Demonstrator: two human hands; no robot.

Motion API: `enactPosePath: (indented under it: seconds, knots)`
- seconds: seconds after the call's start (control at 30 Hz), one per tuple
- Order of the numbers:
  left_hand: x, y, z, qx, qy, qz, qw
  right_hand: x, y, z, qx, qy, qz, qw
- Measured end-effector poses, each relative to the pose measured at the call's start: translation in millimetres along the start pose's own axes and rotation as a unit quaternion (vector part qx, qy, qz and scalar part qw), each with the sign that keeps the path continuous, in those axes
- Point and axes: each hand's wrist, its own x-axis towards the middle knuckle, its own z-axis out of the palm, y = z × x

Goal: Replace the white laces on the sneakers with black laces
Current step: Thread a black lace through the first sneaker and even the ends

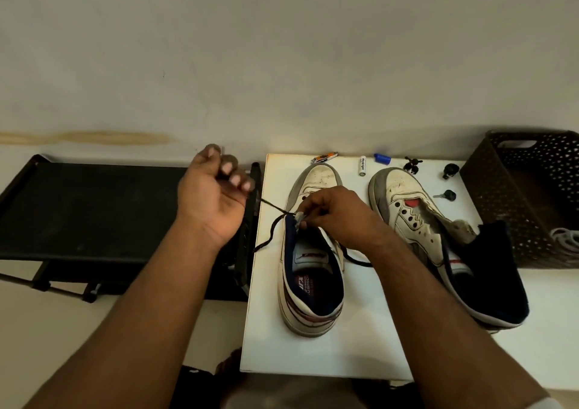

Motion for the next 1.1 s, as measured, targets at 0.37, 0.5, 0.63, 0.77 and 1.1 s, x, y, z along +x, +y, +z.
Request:
enactPosePath:
  seconds: [0.37, 0.5, 0.63, 0.77, 1.1]
  knots:
    - [-0.7, -25.8, -4.6, 0.764, -0.216, 0.051, 0.606, 0.9, 2.0, 0.2, -0.027, 0.007, -0.003, 1.0]
    - [-0.8, -24.7, 4.7, 0.522, -0.097, 0.068, 0.844, 0.6, 1.1, -1.0, -0.035, 0.008, -0.002, 0.999]
    - [0.2, -21.0, 17.0, 0.043, 0.044, 0.015, 0.998, -1.1, -2.1, -2.3, -0.057, 0.003, -0.006, 0.998]
    - [5.5, -23.8, 14.3, 0.026, 0.076, -0.03, 0.996, -0.7, -3.0, -2.3, -0.063, 0.003, -0.006, 0.998]
    - [3.6, -17.4, -5.0, 0.79, -0.252, -0.005, 0.559, -1.5, -4.2, -3.0, -0.08, 0.003, -0.001, 0.997]
